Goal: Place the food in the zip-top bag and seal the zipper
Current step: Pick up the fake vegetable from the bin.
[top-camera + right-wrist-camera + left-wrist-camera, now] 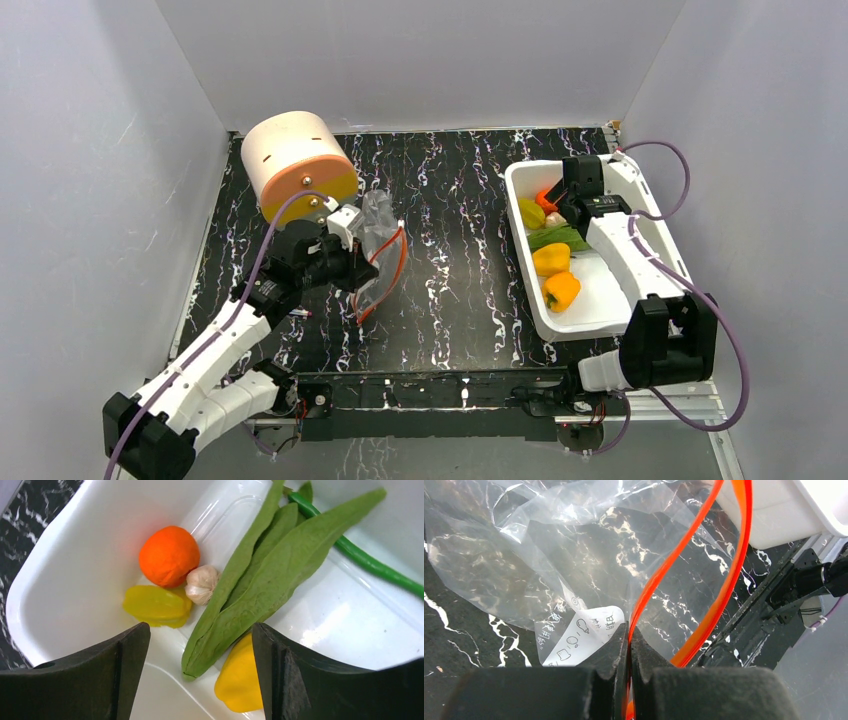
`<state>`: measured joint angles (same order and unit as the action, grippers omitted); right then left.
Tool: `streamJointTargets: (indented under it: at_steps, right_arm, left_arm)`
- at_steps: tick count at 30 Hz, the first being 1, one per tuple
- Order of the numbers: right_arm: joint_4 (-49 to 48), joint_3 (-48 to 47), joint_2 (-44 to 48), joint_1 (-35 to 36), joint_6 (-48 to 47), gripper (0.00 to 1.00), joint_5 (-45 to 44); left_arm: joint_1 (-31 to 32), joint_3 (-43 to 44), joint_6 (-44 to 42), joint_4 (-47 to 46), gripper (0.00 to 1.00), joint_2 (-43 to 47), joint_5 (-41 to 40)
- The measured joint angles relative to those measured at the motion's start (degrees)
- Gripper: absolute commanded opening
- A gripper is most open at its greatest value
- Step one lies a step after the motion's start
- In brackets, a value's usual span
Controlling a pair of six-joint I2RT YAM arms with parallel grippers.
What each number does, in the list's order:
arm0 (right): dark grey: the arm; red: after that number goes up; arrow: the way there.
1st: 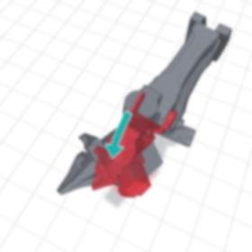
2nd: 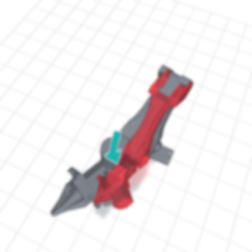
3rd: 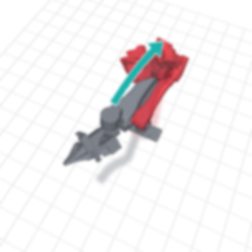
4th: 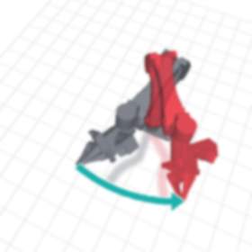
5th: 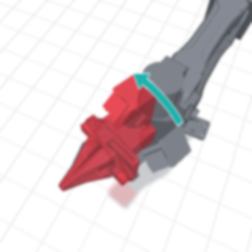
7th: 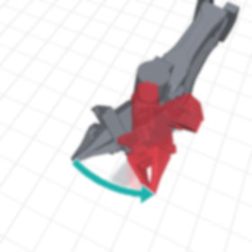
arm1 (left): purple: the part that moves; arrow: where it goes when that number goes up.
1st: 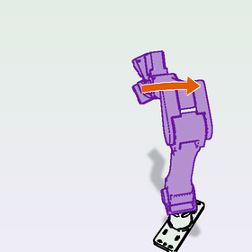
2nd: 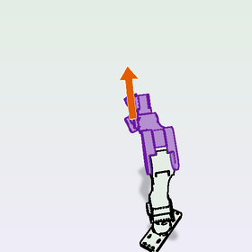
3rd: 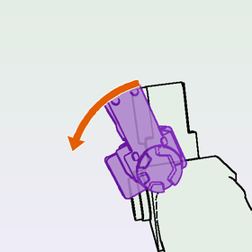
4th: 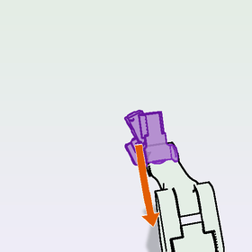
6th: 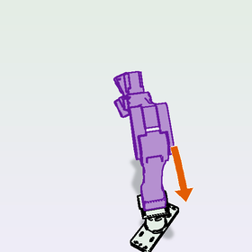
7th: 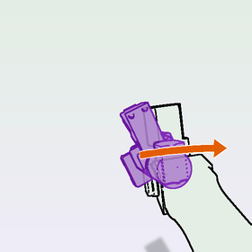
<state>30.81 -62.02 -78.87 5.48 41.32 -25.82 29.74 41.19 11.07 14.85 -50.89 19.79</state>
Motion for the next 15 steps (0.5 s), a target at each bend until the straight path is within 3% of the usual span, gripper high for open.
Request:
streamJointTargets:
  at_steps: [7, 15]
  right_arm:
    - [1.9, 0.0, -3.4, -3.3, 14.7, 0.82, -3.8]
    - [3.1, -0.1, -8.9, -9.3, 22.5, 0.83, -3.5]
  left_arm:
    - [0.0, 0.0, -0.1, 0.1, 0.0, -1.4, 1.5]
    - [0.0, 0.0, -0.9, 0.1, 0.0, -0.7, 1.8]
